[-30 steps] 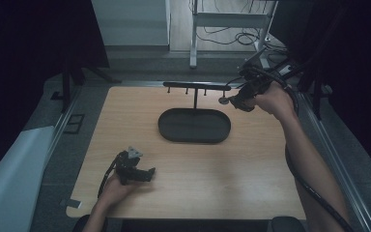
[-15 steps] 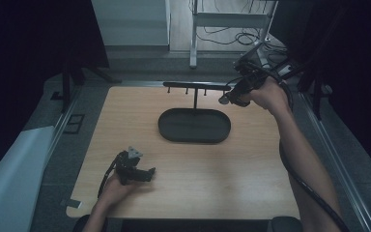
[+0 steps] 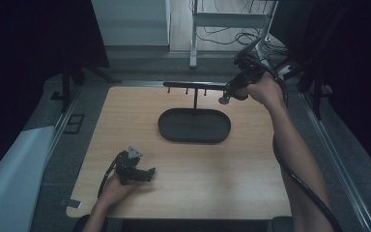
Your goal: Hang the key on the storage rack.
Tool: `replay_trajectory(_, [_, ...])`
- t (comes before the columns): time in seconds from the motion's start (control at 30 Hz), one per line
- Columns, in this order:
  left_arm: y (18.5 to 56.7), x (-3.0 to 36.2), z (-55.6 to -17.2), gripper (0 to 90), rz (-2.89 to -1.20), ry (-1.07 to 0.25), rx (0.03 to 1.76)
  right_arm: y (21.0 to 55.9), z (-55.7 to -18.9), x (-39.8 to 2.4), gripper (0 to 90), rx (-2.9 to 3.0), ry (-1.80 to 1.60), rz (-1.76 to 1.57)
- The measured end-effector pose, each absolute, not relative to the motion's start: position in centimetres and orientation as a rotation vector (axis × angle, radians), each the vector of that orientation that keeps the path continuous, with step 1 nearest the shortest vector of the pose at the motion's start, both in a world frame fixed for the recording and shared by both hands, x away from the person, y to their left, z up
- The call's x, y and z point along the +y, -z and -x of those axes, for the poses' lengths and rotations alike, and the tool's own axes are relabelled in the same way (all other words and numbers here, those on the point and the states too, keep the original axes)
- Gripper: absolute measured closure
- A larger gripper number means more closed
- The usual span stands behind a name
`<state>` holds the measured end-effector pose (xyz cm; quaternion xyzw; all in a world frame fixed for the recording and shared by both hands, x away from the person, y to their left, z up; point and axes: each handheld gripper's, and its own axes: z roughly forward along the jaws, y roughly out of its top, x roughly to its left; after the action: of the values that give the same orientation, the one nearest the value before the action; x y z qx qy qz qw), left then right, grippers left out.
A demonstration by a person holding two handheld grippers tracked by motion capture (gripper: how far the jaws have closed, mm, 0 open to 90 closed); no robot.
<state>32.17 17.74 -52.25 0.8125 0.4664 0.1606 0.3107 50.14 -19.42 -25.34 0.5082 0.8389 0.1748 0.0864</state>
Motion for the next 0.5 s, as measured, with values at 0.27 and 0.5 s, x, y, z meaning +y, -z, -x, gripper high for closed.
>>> replay_trajectory(0.27, [52.2, 17.7, -32.2, 0.0, -2.146, -0.422, 1.232, 26.7, -51.0, -20.9, 49.4, 2.443, -0.491, -1.573])
replay_trajectory(0.5, [52.2, 17.7, -32.2, 0.0, -2.146, -0.422, 1.232, 27.8, -51.2, -21.6, 49.4, 2.436, -0.477, -1.587])
